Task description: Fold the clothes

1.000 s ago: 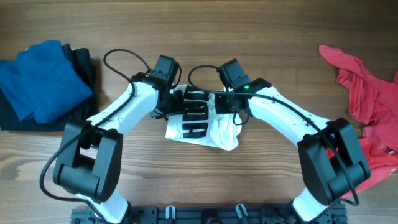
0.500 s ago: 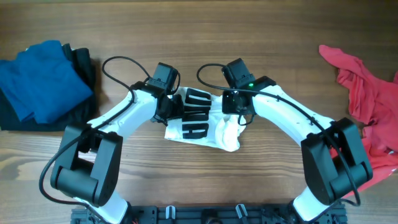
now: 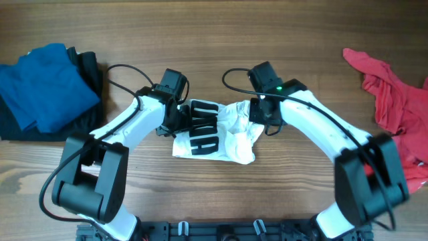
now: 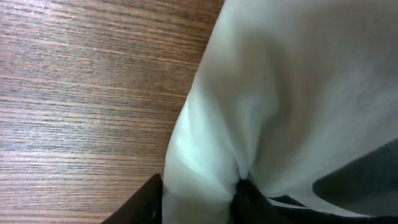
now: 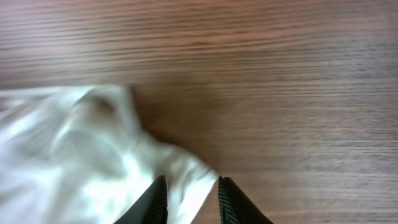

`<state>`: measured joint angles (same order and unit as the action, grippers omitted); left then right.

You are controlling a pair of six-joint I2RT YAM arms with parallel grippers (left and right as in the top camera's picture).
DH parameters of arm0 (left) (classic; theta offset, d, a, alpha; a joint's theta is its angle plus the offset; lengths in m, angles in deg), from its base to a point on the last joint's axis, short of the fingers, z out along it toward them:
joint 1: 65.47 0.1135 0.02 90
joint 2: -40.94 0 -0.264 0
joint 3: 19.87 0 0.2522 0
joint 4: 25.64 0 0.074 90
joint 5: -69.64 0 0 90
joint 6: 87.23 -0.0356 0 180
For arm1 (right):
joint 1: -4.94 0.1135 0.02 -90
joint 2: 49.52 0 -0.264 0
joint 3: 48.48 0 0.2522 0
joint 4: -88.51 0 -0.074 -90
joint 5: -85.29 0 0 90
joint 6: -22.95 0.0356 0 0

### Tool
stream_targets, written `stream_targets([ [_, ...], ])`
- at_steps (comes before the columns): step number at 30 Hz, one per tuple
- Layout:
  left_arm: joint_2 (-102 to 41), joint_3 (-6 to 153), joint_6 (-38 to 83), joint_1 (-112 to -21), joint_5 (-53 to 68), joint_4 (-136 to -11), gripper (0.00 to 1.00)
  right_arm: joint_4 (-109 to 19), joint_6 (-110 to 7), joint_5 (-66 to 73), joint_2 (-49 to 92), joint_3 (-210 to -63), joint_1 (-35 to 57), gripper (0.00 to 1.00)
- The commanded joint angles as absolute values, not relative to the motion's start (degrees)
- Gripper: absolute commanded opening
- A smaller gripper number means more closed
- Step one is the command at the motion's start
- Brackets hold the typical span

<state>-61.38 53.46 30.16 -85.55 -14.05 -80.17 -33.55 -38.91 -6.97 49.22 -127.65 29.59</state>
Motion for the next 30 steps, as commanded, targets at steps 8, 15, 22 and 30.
stream_targets([
  [8, -64.11, 50.07, 30.47, -84.96, -18.27, -81.86, 0.41, -31.10, -47.50, 10.10, 44.04, -126.79, 38.04, 0.27],
  [15, -64.11, 50.07, 30.45, -84.96, -18.27, -81.90, 0.43, -36.76, -44.41, 2.75, 44.12, -122.55, 41.87, 0.38],
  [22, -64.11, 50.07, 30.45, -84.96, -17.62, -81.86, 0.43, -45.94, -44.44, 2.58, 44.87, -117.48, 41.85, 0.40],
  [30, -64.11, 50.07, 30.45, -84.96, -17.64, -81.86, 0.44, -40.74, -41.42, 0.02, 44.60, -116.35, 41.69, 0.04],
])
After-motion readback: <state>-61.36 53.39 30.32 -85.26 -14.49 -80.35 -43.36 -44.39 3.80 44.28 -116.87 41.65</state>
